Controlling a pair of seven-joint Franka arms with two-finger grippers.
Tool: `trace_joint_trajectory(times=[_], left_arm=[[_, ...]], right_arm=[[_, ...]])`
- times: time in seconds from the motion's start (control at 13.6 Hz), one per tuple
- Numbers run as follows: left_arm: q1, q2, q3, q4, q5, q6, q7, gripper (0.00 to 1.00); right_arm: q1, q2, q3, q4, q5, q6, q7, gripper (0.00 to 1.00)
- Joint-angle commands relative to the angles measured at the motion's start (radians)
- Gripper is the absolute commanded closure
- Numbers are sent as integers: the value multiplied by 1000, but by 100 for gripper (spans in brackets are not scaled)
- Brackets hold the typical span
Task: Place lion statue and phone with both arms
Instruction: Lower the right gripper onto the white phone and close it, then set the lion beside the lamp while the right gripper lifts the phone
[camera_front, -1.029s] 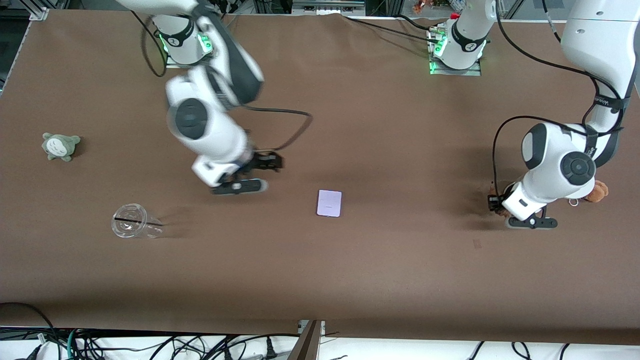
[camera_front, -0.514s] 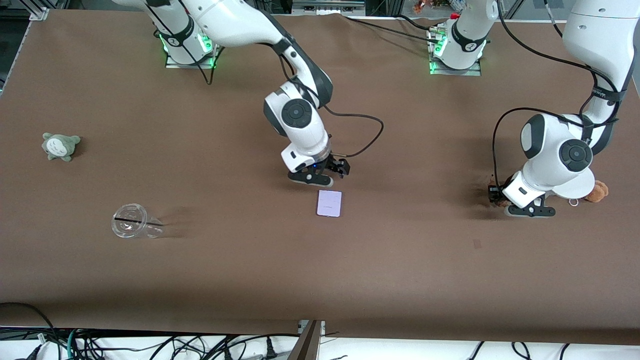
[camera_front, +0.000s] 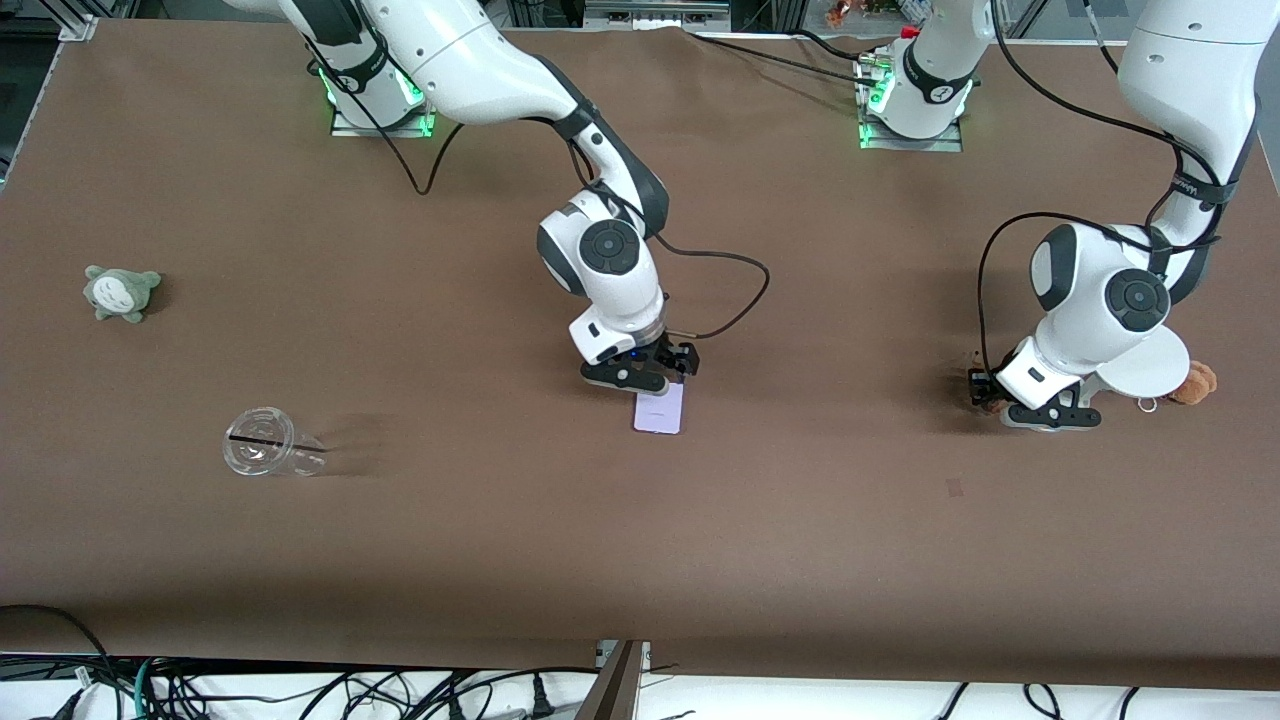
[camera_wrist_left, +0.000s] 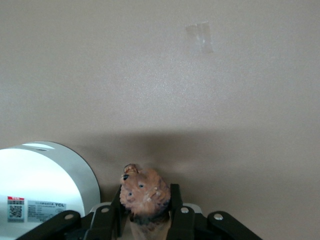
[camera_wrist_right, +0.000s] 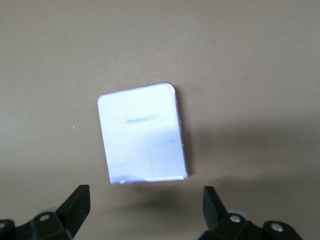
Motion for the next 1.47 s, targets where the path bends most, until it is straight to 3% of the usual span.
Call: trace_joint_trajectory(times=[0.0, 0.29, 0.37, 0.44, 0.51, 0.73, 0.96, 1.03, 1.25, 1.4], left_arm=[[13, -12, -6, -32, 22, 42, 7, 100], [14, -4, -6, -51, 22, 85, 9, 100], [14, -6, -6, -43, 22, 81, 6, 92], [14, -12, -8, -37, 22, 76, 6, 27], [14, -24, -8, -35, 22, 69, 6, 0], [5, -46, -13, -26, 22, 30, 0, 0], [1, -64, -41, 29, 20, -91, -11, 0], [1, -70, -58, 52, 17, -131, -19, 0], [1, -78, -110, 107, 16, -233, -109, 0], [1, -78, -131, 182, 17, -319, -132, 0]], right_arm=[[9, 130, -20, 154, -39, 18, 31, 0], [19, 145, -26, 164, -99, 18, 28, 0], [21, 151, -28, 165, -110, 25, 28, 0], [21, 156, -28, 168, -122, 36, 28, 0], [21, 163, -28, 173, -131, 44, 28, 0], [21, 179, -28, 179, -179, 55, 26, 0], [19, 179, -28, 177, -182, 55, 16, 2], [19, 179, -28, 177, -182, 53, 11, 9], [10, 173, -30, 177, -182, 50, 3, 43], [6, 165, -30, 177, -180, 41, -15, 50]])
